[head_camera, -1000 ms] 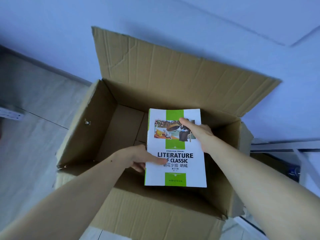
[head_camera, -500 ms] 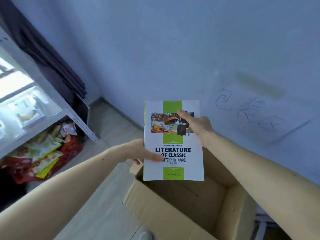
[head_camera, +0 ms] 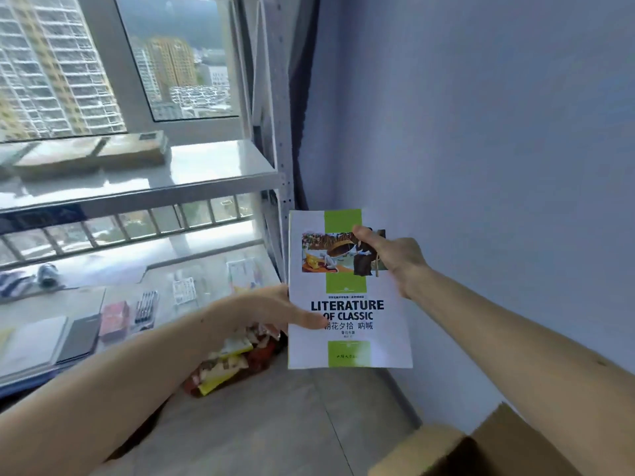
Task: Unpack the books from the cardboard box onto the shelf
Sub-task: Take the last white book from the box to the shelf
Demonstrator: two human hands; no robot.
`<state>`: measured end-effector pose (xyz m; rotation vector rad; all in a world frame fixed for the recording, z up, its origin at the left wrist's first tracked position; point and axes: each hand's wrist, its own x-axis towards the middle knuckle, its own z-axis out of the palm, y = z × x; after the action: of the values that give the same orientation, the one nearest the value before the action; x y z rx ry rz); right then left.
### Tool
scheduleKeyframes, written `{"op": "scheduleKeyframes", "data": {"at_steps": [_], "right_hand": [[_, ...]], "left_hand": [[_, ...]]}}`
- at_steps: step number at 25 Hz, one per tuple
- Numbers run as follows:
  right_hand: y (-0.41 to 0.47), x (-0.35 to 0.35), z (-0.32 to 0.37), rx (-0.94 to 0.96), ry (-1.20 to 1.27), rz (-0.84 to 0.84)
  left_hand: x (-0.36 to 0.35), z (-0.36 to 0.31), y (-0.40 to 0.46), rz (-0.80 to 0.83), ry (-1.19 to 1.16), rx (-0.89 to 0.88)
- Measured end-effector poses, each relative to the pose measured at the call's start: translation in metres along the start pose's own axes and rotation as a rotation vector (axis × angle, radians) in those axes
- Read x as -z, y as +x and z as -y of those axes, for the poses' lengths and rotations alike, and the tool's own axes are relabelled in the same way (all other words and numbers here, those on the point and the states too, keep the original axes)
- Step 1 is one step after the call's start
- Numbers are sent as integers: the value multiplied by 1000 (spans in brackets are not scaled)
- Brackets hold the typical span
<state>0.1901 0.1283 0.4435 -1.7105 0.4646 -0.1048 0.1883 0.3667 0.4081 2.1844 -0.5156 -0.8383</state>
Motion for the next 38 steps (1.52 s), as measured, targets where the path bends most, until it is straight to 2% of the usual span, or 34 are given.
{"op": "scheduleKeyframes", "data": {"at_steps": [5, 9, 14, 20, 23, 27, 38], "right_hand": [[47, -145, 94, 103, 55, 133], [87, -234, 148, 157, 83, 178], [155, -307, 212, 292, 95, 163], [260, -374, 271, 476, 177, 161], [304, -402, 281, 564, 161, 161], [350, -430, 276, 575, 174, 189], [391, -444, 250, 592, 284, 287]], "left_hand": [[150, 49, -40, -179, 40, 73], [248, 79, -47, -342, 59, 62], [356, 101, -13, -516, 11, 9], [467, 116, 60, -789, 162, -54], [500, 136, 99, -892, 257, -59], [522, 164, 136, -973, 279, -8], [527, 194, 162, -947, 136, -79]]}}
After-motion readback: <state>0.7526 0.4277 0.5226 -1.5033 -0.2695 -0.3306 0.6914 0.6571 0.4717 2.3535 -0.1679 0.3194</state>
